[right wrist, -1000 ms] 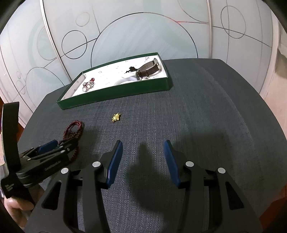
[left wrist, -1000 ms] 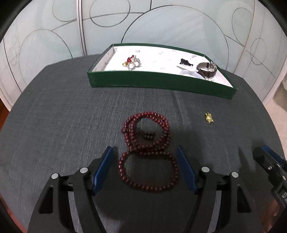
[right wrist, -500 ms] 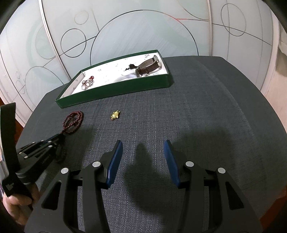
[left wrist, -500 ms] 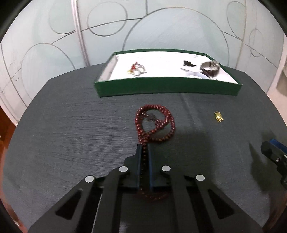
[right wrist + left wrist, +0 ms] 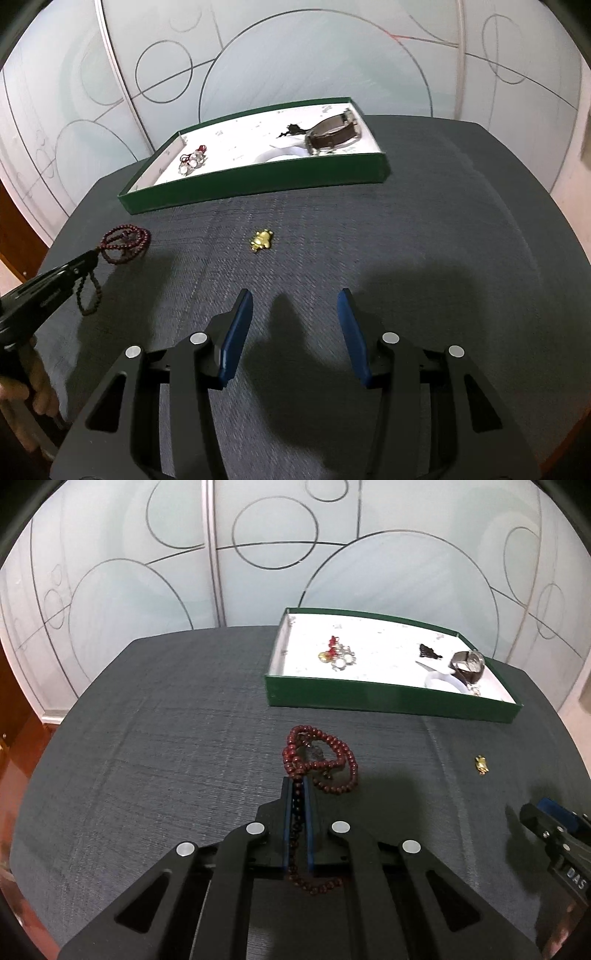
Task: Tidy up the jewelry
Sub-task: 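Lower the left tool onto the red bead bracelet and close on it, then close the right tool on the gold turtle charm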
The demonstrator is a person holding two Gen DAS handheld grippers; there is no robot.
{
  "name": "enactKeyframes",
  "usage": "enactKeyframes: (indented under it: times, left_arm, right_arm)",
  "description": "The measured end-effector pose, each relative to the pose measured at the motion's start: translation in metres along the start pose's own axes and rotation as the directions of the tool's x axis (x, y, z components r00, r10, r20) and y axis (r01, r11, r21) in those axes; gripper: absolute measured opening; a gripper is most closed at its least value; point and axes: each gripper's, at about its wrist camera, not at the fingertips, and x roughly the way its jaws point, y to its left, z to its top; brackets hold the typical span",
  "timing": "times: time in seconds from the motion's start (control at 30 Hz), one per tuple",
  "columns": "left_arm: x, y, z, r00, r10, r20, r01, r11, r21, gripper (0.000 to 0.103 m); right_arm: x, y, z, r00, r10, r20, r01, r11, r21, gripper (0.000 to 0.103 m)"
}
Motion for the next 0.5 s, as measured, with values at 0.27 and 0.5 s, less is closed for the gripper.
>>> enactKeyframes:
  times: [0.27,0.5]
  left_arm:
    - [0.01,0.017,-0.001,1.0,0.02,-0.013,-0.02,0.999,-0.041,0.005]
    - [0.018,0.026,-0.001,1.0,0.014,-0.022,-0.015,0.998,-0.068,0.005]
  right_arm:
    - [0.031,0.019,0.025,1.0,0.001,-0.016,-0.001,1.0,-0.03,0.047]
    - [0.054,0.028,0.037,0.999,-0.026,-0.034,0.024,0.999,-0.047,0.045]
